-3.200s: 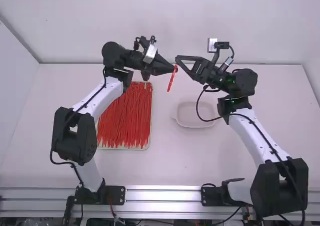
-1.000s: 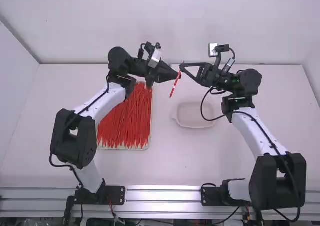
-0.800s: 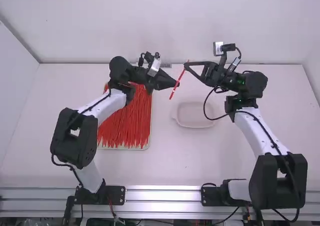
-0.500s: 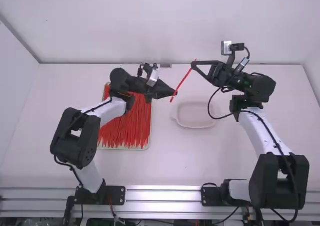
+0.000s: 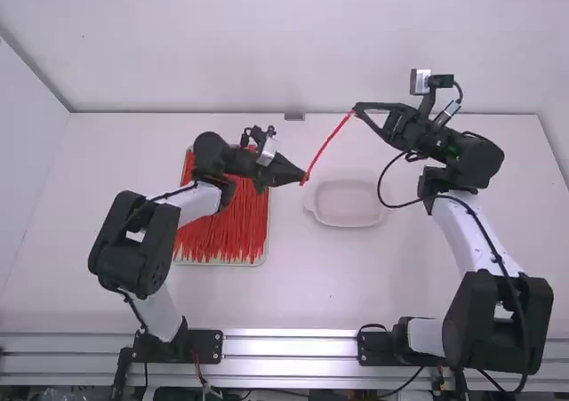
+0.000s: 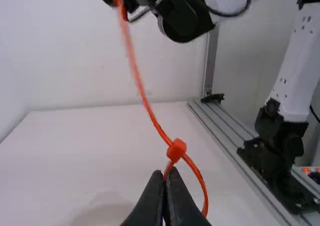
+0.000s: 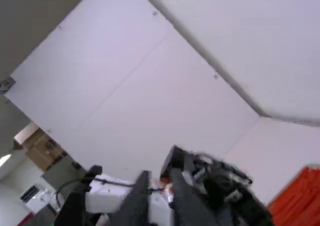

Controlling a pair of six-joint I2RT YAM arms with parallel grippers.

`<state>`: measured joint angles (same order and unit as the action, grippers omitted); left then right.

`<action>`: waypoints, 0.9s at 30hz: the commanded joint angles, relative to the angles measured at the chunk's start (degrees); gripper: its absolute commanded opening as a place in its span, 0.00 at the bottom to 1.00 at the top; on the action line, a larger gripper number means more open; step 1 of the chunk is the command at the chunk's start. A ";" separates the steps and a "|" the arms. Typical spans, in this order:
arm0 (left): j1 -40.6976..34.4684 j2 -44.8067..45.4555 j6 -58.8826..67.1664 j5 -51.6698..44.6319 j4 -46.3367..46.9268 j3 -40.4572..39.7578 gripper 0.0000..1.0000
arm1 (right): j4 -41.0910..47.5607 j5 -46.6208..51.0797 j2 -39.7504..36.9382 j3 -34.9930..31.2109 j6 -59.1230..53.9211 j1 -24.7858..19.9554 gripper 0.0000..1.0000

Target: Fasten the cable tie

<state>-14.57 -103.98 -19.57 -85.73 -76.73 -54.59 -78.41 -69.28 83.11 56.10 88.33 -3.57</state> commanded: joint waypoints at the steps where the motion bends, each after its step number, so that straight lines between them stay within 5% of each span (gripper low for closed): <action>1: 1.44 -1.25 0.79 -3.17 -0.76 1.16 0.02 | -0.66 3.32 -1.79 1.99 0.31 -0.24 0.37; 10: 4.13 -1.22 -16.37 -3.21 -16.11 -2.89 0.02 | 3.61 -3.37 -1.77 1.99 -3.15 -0.81 0.62; 21: 6.54 -1.22 -28.98 -3.13 -15.96 -13.79 0.02 | 28.11 -2.95 -1.77 1.99 -23.76 5.35 0.63; 27: 6.03 -1.22 -35.04 0.22 -14.12 -19.04 0.02 | 30.84 3.50 -1.77 1.99 -26.88 9.73 0.63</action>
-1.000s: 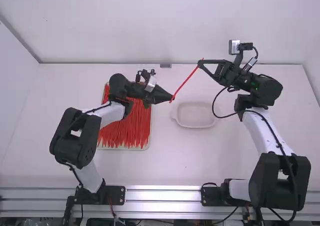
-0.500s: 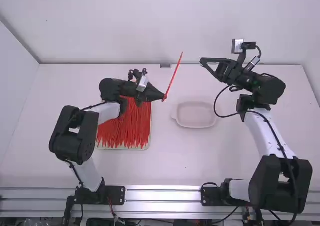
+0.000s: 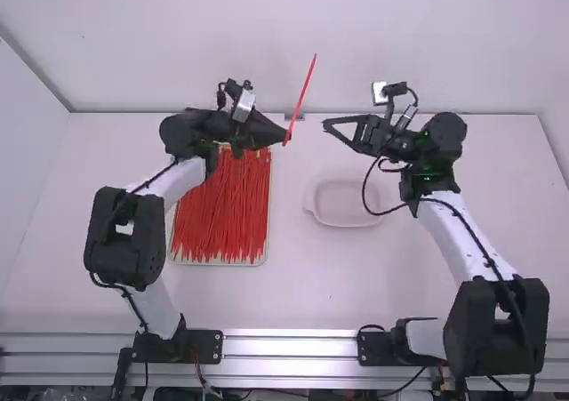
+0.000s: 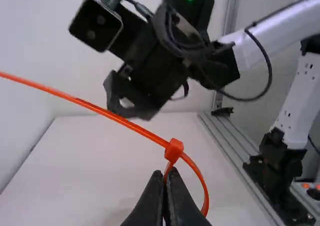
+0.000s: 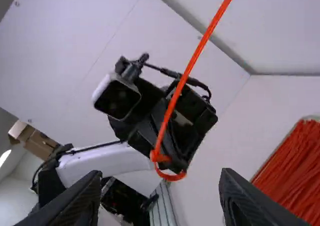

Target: Fasten the cable tie

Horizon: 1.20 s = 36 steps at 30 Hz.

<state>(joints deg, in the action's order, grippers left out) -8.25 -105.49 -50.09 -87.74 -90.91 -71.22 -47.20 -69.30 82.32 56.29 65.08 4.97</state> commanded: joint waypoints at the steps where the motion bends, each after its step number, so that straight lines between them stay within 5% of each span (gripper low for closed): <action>1: -0.20 0.28 -4.83 3.32 1.16 -3.13 0.02 | -0.35 4.28 -0.98 1.79 -3.65 1.75 0.63; 14: -4.70 0.28 -1.40 5.73 12.11 -6.62 0.02 | -2.10 13.88 -0.98 1.79 -4.94 8.20 0.63; 22: -5.20 0.28 -0.46 2.14 13.03 -5.97 0.02 | -5.31 13.62 -0.98 1.79 -3.15 7.45 0.50; 27: -5.25 0.28 -0.44 0.68 12.04 -5.97 0.02 | -5.09 13.14 -0.98 1.79 -2.34 6.97 0.34; 31: -5.25 0.28 -0.46 0.20 12.33 -5.97 0.02 | -5.51 12.17 -0.98 1.79 -2.51 7.04 0.00; 36: -5.25 0.28 -0.44 0.28 12.50 -5.97 0.02 | -5.22 11.89 -0.98 1.79 -3.69 7.13 0.00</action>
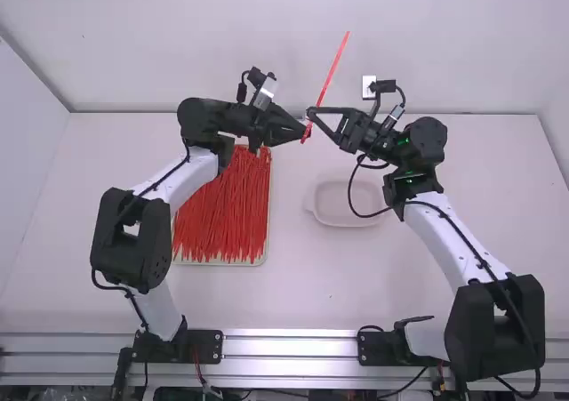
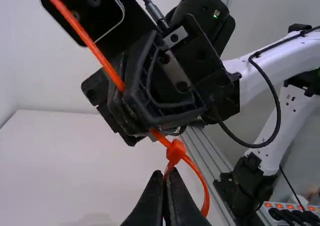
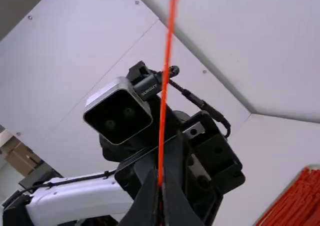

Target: Fasten the cable tie

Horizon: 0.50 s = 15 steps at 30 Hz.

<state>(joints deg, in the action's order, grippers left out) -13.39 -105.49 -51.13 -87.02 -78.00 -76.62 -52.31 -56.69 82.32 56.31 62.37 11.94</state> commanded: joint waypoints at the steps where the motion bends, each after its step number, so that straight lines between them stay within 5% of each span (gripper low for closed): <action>1: -0.11 0.28 0.59 -0.39 -0.48 -0.57 0.02 | 0.07 -0.74 -0.98 1.77 -1.18 0.15 0.00; 7: 1.44 0.28 0.48 -0.46 0.17 -0.61 0.63 | 0.04 -4.68 -0.98 1.77 -1.14 -1.70 0.00; 8: 1.44 0.28 0.48 -0.46 0.17 -0.61 0.63 | 0.04 -4.68 -0.98 1.77 -1.14 -1.70 0.00; 9: 2.29 0.28 0.63 -0.20 1.70 -0.61 0.93 | 0.04 -6.25 -0.98 1.77 -0.74 -2.40 0.00; 15: 6.25 0.28 3.82 2.78 12.96 -0.61 0.99 | 0.83 -11.34 -0.98 1.77 -1.46 -5.14 0.00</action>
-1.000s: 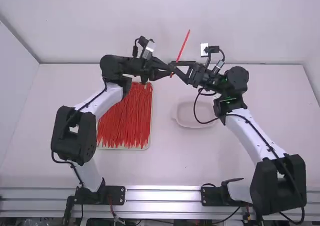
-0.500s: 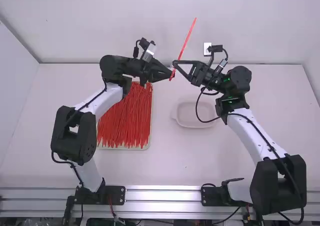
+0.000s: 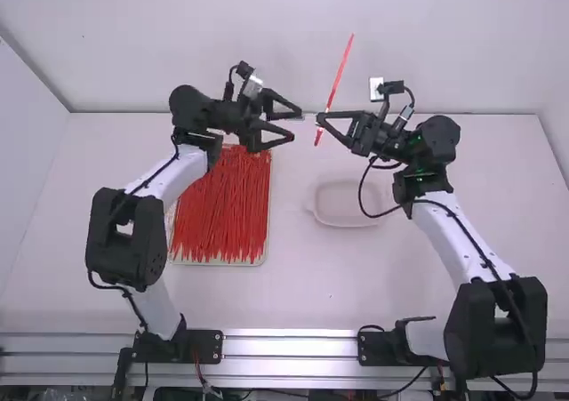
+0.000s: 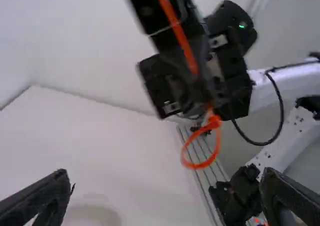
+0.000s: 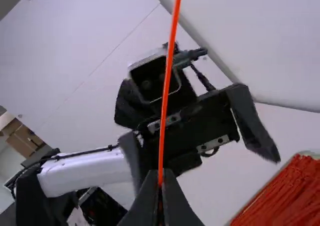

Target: Fasten the cable tie

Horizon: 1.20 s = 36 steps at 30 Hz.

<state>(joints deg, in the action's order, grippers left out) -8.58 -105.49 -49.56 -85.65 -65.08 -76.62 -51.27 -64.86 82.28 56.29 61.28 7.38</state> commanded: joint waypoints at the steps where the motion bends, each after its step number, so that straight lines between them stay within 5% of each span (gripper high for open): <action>1: 2.34 0.28 5.51 1.77 5.25 -0.61 0.99 | 1.51 -3.67 -0.94 1.79 -1.95 -1.18 0.00; 8: 5.73 0.28 27.10 2.23 37.42 -0.59 0.99 | 21.29 -2.60 -0.94 1.79 -17.66 -3.91 0.00; 17: 5.88 0.28 49.13 16.98 72.00 -0.57 0.99 | 41.66 4.68 -0.94 1.79 -36.00 -4.46 0.00; 24: 6.01 0.28 57.44 21.14 84.32 -0.57 0.99 | 52.04 16.48 -0.87 1.51 -44.78 -3.37 0.00; 36: 6.27 0.28 63.98 20.20 91.62 -0.57 0.99 | 45.66 36.54 -0.87 -8.85 -44.39 -0.72 0.00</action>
<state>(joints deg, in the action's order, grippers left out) -2.46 -105.49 11.57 -63.37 26.11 -76.60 -4.99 -33.78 82.28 49.06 17.19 6.90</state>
